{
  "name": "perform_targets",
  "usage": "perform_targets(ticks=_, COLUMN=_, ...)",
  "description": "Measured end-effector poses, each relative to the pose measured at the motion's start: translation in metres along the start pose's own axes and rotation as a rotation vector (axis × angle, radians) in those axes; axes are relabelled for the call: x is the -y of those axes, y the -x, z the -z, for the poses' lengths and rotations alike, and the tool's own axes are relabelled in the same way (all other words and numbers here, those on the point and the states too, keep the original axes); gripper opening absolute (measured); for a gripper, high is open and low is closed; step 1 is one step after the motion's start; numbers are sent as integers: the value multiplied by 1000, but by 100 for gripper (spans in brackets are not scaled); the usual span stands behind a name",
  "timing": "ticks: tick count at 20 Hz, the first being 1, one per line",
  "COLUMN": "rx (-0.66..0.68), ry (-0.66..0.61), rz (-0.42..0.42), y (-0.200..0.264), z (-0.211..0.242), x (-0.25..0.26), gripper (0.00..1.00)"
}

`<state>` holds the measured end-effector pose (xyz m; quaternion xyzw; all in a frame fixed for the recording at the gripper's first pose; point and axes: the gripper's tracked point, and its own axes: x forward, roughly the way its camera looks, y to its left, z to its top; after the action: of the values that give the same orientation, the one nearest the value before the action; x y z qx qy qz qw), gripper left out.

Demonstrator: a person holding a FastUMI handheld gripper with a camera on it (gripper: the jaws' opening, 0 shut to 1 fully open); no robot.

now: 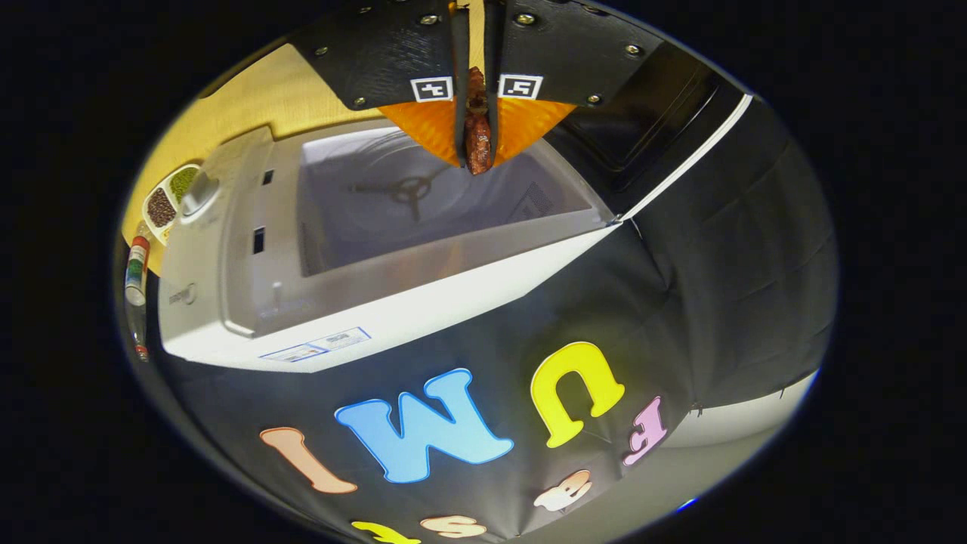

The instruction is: Open the microwave, put the food inside, and close the microwave door.

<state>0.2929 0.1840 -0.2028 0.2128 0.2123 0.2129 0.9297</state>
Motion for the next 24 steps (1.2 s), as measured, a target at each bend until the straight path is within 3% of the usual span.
perform_targets(ticks=5, rx=27, ry=-19, rz=-29, y=-44, z=11, x=-3, gripper=7)
perform_targets(ticks=13, rx=56, ry=-68, rz=19, y=-86, z=8, x=27, gripper=8)
perform_targets(ticks=17, rx=59, ry=-41, rz=110, y=-92, z=11, x=46, gripper=13)
perform_targets(ticks=19, rx=46, ry=47, rz=226, y=-96, z=18, x=67, gripper=24)
perform_targets(ticks=22, rx=71, ry=218, rz=323, y=-86, z=10, x=80, gripper=95)
perform_targets(ticks=24, rx=115, ry=332, rz=359, y=-80, z=-6, x=78, gripper=98)
